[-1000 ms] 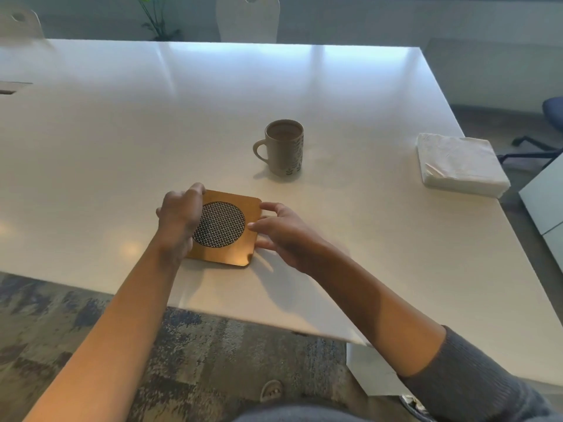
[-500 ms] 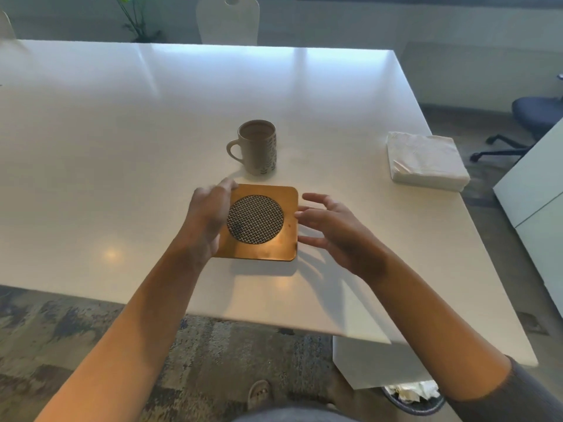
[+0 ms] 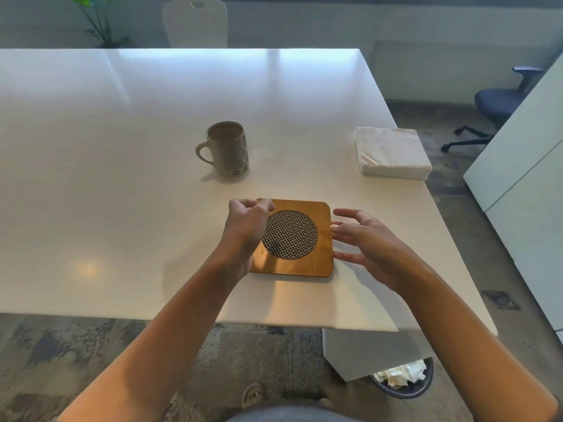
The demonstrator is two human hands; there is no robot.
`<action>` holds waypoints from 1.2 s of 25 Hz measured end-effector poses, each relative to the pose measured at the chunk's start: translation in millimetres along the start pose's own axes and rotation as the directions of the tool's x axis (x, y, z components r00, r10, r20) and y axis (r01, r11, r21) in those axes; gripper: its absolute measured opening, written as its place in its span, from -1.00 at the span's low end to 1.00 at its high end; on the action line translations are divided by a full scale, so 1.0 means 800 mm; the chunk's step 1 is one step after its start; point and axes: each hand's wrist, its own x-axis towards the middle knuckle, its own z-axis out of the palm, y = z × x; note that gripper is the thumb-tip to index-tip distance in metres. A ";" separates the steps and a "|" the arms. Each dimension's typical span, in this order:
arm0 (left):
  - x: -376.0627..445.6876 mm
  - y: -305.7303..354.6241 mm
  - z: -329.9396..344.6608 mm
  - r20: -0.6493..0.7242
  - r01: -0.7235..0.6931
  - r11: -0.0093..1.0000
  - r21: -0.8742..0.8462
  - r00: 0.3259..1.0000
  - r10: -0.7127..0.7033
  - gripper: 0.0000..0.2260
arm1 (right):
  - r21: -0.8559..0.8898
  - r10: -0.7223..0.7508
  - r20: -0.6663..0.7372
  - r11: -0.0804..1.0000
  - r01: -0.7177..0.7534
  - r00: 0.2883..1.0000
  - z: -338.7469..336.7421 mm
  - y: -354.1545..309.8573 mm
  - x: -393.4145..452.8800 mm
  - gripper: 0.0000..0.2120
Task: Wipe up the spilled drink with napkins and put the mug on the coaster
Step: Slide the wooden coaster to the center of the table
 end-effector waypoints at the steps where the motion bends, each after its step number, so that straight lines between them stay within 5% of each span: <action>1: -0.001 -0.001 0.004 0.024 0.011 1.000 -0.002 1.000 -0.011 -0.74 | -0.001 0.001 -0.014 1.000 -0.001 1.000 -0.003 0.002 -0.003 -0.66; 26: -0.021 -0.017 0.025 0.168 0.011 0.985 0.170 0.985 -0.040 -0.85 | -0.175 -0.023 -0.138 0.985 -0.001 0.990 -0.042 0.017 -0.014 -0.61; 30: -0.021 -0.020 0.023 0.177 -0.030 0.961 0.275 0.984 -0.020 -0.86 | -0.322 -0.044 -0.083 0.947 0.015 0.996 -0.041 0.013 -0.015 -0.59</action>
